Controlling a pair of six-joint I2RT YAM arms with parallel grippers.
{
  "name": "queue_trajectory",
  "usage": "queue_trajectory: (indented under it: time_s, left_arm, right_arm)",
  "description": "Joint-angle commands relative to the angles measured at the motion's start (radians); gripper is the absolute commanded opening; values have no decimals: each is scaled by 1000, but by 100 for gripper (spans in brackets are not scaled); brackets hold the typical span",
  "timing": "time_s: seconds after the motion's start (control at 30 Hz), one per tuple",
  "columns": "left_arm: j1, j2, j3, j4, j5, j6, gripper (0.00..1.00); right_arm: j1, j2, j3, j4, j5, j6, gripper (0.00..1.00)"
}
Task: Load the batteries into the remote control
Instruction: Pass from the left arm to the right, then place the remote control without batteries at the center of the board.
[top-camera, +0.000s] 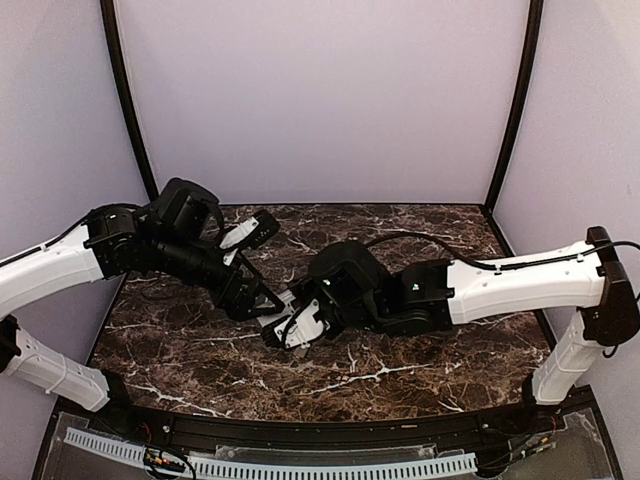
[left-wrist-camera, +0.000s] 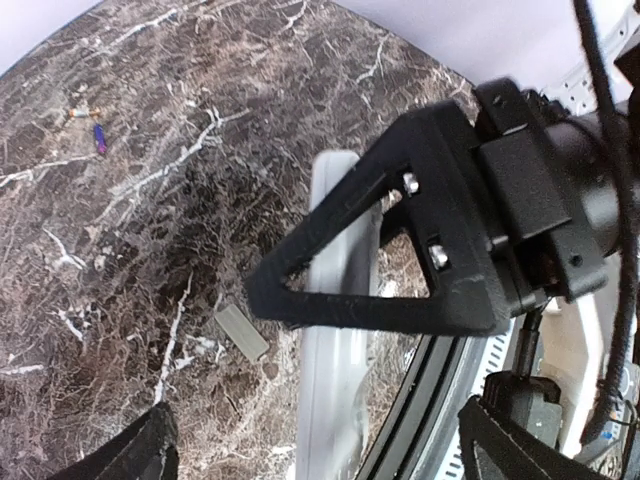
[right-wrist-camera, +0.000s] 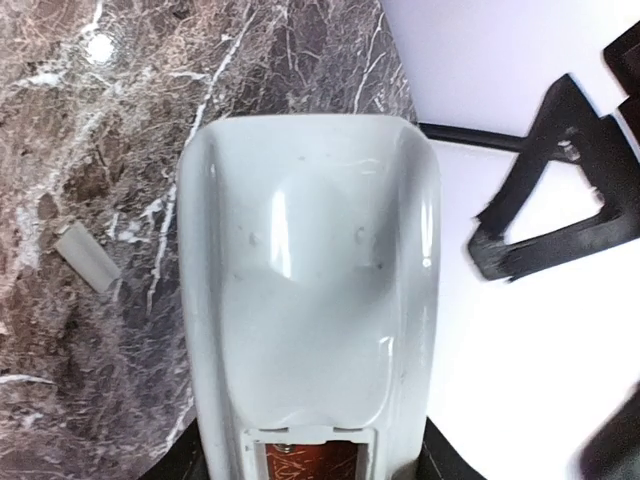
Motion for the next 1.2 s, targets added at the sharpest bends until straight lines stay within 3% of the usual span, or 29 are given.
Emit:
queue_trajectory:
  time_s: [0.0,0.2,0.4,0.67,0.8,0.93,1.17]
  left_arm:
    - [23,-63,44,-2,-78,9,99]
    - [73,-98,18,0,-174,12,99]
    - [85,-98,0,8,-195,-4,99]
    - [88,-95,-8,7,-210,0,99]
    - [89,-93,-5,1,-210,-2,99]
    - [89,-97,-1,2,-215,0,99]
    - [89,-93,6,-2,-206,5,99]
  right_arm:
    - [-21,-61,-20,-197,-84,355,14]
    - [-104,-16,-30,-504,-401,688,14]
    - [-173,72,-123,-471,-436,809,14]
    - [-203,151,-151,-435,-482,824,19]
    - [-209,175,-149,-447,-493,825,29]
    - [-217,220,-123,-497,-487,840,52]
    - [-217,246,-116,-492,-448,830,57]
